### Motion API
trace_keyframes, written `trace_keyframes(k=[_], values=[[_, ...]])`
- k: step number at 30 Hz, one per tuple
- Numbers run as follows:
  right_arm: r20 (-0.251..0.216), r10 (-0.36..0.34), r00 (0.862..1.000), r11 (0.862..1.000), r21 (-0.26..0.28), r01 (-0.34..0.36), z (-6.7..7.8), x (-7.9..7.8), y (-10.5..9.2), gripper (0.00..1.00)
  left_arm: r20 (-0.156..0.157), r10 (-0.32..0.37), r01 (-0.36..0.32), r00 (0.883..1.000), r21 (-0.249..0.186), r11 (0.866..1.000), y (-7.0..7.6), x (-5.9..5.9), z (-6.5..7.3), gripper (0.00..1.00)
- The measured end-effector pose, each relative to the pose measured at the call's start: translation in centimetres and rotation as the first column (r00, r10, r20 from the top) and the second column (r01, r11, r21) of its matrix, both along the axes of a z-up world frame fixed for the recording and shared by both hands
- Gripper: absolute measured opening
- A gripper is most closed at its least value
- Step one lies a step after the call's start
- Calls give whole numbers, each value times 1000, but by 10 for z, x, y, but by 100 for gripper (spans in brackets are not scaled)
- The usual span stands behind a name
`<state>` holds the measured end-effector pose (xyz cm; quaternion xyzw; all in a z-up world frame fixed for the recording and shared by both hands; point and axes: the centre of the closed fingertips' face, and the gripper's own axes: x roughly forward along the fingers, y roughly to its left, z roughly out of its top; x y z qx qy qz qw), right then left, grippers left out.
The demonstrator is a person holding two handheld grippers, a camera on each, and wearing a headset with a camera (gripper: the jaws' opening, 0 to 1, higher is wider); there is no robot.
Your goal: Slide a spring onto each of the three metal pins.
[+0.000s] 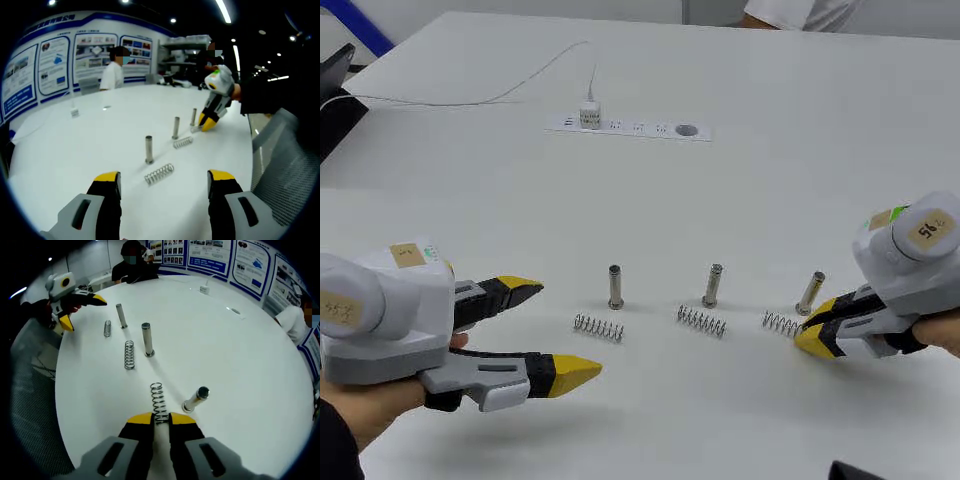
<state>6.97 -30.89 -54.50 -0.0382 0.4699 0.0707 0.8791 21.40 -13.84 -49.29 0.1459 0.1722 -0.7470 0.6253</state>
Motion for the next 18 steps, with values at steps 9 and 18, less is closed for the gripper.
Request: trace_keyframes(k=[9,18], values=[[-1,-5,1000,1000,11,5,0,0,-1,13,0,0,0,1000,-2,1000,0,0,1,71],[-3,3,1000,1000,7,-3,0,0,-1,12,2,5,-5,1000,-4,1000,1,2,3,70]])
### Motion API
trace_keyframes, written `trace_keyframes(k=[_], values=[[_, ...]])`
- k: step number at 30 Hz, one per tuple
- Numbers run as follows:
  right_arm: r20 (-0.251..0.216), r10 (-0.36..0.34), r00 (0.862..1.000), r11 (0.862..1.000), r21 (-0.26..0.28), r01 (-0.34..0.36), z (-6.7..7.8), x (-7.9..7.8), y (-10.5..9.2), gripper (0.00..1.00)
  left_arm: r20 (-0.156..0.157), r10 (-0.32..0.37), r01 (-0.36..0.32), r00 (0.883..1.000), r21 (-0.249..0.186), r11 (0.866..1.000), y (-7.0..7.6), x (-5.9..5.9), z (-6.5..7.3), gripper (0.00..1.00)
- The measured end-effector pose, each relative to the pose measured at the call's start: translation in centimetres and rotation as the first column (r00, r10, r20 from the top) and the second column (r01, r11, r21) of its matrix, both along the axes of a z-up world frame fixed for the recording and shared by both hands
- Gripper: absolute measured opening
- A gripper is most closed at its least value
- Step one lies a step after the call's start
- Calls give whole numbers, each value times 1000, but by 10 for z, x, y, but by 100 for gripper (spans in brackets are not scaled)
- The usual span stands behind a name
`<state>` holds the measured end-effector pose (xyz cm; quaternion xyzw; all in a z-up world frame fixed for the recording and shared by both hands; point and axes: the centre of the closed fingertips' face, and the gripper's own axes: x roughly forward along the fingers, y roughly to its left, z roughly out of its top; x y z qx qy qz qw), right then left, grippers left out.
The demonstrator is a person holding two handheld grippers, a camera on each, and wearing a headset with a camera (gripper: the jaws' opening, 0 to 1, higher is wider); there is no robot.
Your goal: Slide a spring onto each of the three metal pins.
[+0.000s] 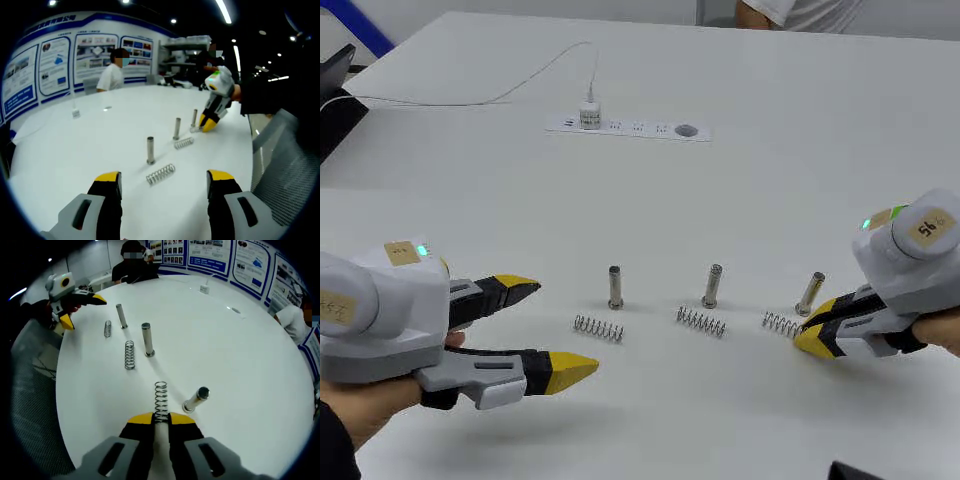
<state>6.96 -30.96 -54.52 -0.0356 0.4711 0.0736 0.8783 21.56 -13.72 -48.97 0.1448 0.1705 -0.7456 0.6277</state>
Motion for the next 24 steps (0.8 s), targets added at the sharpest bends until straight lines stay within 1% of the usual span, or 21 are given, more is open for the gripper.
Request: trace_keyframes(k=[12,17,24], values=[[-2,0,1000,1000,0,0,1,0,0,12,7,-14,14,1000,-7,1000,0,-2,6,68],[-2,-4,1000,1000,-3,4,1,0,0,12,10,-35,35,999,-6,999,-1,-6,8,66],[-1,-5,1000,1000,-5,5,3,-1,4,12,19,-82,82,996,-7,997,-3,-16,12,63]])
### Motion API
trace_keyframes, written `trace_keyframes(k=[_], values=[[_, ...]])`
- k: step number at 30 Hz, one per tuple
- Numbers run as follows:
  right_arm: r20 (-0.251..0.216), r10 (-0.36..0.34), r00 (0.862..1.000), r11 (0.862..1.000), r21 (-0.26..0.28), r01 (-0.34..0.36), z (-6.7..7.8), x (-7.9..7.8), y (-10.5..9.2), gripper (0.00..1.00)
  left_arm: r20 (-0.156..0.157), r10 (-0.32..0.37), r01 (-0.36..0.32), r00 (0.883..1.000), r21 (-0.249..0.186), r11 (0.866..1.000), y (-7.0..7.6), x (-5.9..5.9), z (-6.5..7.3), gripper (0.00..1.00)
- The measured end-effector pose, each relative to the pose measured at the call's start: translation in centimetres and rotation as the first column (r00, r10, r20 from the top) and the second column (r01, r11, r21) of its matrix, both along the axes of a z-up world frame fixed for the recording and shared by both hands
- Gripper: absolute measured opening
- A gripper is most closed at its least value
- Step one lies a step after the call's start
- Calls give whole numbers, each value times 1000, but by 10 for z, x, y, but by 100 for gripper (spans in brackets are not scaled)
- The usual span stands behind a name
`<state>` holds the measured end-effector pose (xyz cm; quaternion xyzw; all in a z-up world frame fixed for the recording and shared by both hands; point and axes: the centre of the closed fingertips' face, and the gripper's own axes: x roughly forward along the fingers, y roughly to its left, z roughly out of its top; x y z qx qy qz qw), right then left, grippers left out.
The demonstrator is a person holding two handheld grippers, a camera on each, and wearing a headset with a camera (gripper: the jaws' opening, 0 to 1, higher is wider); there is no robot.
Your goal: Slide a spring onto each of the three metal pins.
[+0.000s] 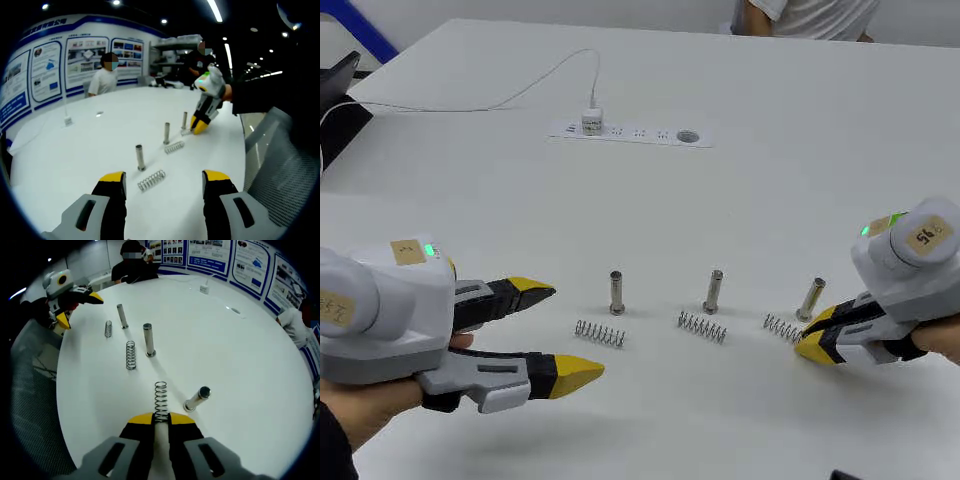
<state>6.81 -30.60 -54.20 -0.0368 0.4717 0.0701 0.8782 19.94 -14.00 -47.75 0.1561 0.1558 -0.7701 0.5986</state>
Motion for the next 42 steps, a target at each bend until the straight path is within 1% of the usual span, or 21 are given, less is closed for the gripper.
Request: trace_keyframes(k=[6,9,13,16,19,21,24,27,36,42], values=[[4,3,1000,1000,0,-3,3,-1,1,12,4,-55,55,998,2,998,-4,-11,3,59],[2,13,1000,1000,1,-13,5,-2,5,12,4,-92,92,996,7,996,-6,-19,3,55],[5,28,1000,1000,4,-28,10,-2,10,12,9,-131,131,991,14,991,-9,-27,4,54],[8,42,999,999,4,-42,13,0,14,12,10,-162,162,987,18,987,-13,-34,4,53],[10,60,998,998,2,-60,16,2,19,12,18,-198,197,980,23,980,-19,-42,5,52],[11,68,998,998,1,-68,16,3,20,12,17,-214,214,977,26,977,-22,-46,5,51],[11,85,996,996,1,-85,18,4,24,12,27,-244,243,970,36,969,-27,-51,4,50],[8,101,995,995,0,-101,19,3,27,12,22,-268,267,963,39,963,-33,-56,5,50],[4,157,988,988,3,-157,24,4,40,12,35,-320,318,947,55,946,-47,-67,0,47],[7,200,980,980,7,-200,27,9,50,12,41,-344,341,938,61,938,-56,-71,-3,44]])
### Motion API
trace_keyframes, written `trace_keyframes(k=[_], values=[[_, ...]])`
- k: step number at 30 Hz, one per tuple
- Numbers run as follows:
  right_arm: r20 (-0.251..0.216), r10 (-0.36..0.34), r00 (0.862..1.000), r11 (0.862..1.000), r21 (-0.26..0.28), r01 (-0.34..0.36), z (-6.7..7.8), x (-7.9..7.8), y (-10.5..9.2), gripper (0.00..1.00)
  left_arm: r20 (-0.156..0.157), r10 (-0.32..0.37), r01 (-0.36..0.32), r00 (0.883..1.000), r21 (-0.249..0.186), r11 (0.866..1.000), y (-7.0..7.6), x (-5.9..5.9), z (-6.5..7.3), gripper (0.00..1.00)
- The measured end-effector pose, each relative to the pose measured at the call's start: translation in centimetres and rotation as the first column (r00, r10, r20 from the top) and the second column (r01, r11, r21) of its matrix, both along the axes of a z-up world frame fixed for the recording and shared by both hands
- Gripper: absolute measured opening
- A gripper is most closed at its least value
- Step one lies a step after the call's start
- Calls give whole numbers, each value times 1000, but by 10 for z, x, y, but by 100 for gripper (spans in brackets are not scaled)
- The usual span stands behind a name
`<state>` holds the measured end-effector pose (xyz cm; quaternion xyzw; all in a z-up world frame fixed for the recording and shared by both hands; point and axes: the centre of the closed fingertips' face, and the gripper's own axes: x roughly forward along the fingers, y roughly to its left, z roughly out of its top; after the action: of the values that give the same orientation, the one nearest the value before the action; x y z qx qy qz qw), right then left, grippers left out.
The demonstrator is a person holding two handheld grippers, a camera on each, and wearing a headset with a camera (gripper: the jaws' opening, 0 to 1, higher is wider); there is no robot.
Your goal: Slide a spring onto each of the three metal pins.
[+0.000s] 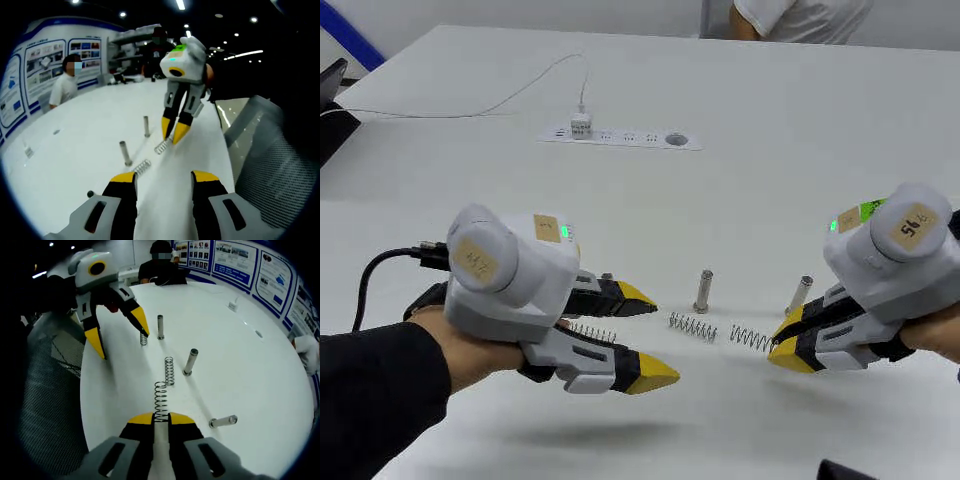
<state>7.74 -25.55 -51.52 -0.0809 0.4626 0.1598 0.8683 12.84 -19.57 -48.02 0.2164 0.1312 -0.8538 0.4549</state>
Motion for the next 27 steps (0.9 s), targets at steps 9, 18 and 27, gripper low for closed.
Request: trace_keyframes(k=[9,18,27], values=[[2,67,998,998,-2,-67,3,5,16,12,5,-35,35,999,3,999,-7,-12,-4,41],[14,132,991,991,8,-132,10,7,32,12,14,-69,69,997,7,998,-8,-22,-9,37],[13,199,980,980,-3,-199,12,8,45,12,24,-102,102,995,-4,995,-7,-32,-10,29]])
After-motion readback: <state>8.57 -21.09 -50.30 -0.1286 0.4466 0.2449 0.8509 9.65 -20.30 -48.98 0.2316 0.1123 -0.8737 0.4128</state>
